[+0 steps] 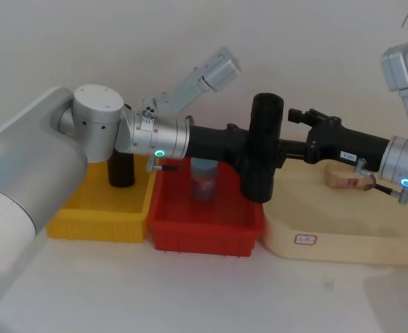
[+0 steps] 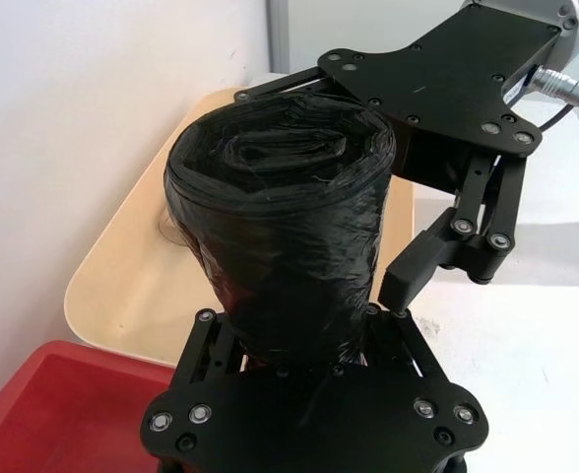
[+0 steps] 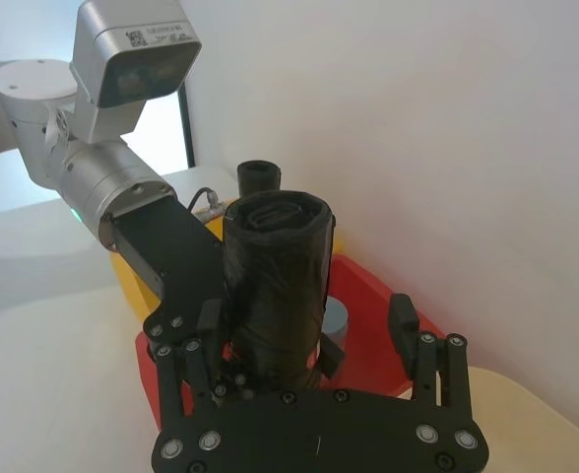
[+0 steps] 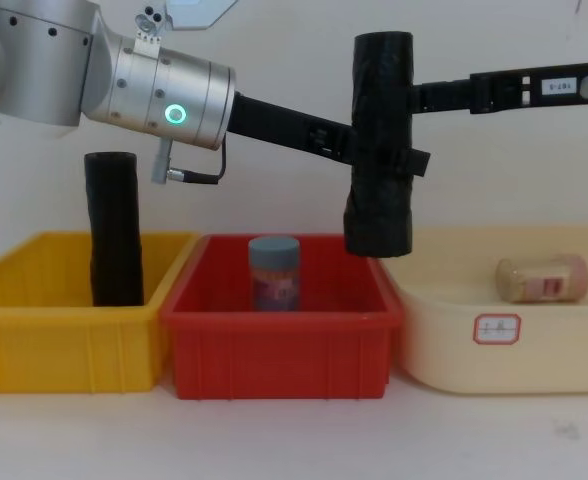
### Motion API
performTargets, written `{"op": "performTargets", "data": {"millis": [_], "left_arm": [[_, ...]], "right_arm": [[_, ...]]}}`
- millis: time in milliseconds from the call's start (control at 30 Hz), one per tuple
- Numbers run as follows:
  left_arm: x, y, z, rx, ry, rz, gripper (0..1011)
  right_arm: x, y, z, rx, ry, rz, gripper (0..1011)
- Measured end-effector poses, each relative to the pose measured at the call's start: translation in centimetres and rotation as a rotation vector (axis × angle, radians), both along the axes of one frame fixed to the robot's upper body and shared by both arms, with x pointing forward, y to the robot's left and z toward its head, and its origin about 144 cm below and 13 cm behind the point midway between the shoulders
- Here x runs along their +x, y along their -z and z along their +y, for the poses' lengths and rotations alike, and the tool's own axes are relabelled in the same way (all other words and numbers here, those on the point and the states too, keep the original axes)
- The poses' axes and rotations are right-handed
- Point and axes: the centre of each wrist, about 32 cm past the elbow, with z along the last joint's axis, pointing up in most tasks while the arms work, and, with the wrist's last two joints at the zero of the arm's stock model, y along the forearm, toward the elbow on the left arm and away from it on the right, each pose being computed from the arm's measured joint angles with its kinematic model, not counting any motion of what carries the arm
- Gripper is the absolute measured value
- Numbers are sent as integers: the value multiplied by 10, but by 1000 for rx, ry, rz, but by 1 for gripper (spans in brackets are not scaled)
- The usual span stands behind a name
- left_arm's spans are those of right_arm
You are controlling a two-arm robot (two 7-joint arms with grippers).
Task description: Pick up the garbage bag with the one hand and transfer it to the other hand.
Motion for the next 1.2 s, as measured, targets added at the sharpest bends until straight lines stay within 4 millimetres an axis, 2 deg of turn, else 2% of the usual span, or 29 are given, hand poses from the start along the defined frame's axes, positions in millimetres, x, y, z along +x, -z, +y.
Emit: {"op": "performTargets", "data": {"millis": [1200], "left_arm": [[0, 0, 0, 1, 1, 0, 466]], "right_arm": [[16, 8, 14, 85, -71, -25, 1001]]}}
